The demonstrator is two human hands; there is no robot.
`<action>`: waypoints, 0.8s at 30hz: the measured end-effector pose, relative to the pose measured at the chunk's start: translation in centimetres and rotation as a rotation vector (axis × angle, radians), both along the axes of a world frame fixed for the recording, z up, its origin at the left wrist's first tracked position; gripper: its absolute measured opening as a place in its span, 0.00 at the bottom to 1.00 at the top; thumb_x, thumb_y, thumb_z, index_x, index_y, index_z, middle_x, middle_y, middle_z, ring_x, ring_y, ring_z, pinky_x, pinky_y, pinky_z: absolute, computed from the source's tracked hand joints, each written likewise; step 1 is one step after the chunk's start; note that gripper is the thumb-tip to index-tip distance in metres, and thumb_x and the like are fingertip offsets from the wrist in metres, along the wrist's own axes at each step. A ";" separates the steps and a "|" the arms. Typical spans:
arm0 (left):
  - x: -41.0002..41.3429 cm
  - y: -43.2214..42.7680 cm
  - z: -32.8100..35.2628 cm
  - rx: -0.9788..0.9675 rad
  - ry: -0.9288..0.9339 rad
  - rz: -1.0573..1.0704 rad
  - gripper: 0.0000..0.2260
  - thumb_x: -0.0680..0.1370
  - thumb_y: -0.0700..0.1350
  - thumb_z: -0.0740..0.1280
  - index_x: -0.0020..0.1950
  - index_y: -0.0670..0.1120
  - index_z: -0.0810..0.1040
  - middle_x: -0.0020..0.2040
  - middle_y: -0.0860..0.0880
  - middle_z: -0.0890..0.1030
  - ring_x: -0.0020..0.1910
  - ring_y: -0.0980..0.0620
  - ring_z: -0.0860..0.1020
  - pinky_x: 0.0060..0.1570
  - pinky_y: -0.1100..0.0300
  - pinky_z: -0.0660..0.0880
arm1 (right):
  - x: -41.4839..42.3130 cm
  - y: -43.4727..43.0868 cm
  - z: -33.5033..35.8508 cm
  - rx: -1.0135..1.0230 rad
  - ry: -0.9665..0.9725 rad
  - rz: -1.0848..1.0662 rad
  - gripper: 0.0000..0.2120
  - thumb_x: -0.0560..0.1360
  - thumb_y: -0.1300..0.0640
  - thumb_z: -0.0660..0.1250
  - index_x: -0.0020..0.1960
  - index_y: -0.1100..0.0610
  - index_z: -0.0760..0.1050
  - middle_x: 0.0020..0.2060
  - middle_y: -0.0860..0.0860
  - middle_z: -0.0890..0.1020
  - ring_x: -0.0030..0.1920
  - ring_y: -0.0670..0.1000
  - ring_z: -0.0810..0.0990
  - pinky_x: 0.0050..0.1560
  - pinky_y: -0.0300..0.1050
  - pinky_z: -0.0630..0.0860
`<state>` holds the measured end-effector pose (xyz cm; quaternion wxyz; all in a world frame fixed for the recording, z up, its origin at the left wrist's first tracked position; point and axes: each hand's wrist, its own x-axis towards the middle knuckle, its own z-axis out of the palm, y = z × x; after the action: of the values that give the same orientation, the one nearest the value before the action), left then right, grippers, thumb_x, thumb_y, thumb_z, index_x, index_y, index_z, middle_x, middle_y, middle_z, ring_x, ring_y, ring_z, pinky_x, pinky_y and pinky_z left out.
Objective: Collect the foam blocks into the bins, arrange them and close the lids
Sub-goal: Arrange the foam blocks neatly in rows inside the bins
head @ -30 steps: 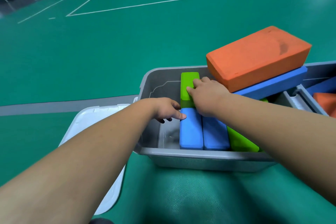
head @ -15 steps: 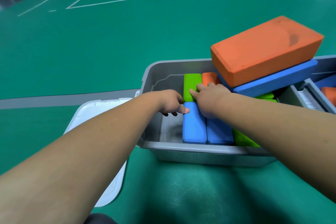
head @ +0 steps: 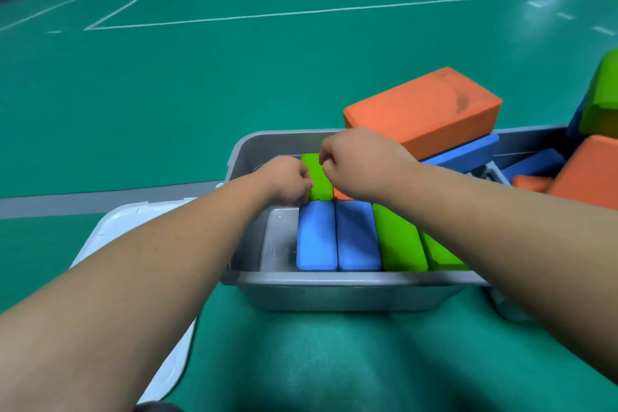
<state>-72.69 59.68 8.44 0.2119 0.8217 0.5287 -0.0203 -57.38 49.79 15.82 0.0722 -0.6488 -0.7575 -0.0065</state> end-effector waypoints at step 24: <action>7.4 -3.1 3.9 -0.217 -0.890 0.525 0.25 0.76 0.59 0.62 0.66 0.44 0.69 0.53 0.42 0.82 0.44 0.38 0.87 0.31 0.52 0.81 | 13.5 -0.6 1.8 0.420 0.478 -0.583 0.36 0.75 0.46 0.68 0.75 0.66 0.63 0.66 0.64 0.71 0.66 0.66 0.70 0.70 0.58 0.66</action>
<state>-65.24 56.60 12.36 0.4976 0.5641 0.5705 0.3298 -43.93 49.14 17.59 0.3712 -0.7902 -0.4867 -0.0304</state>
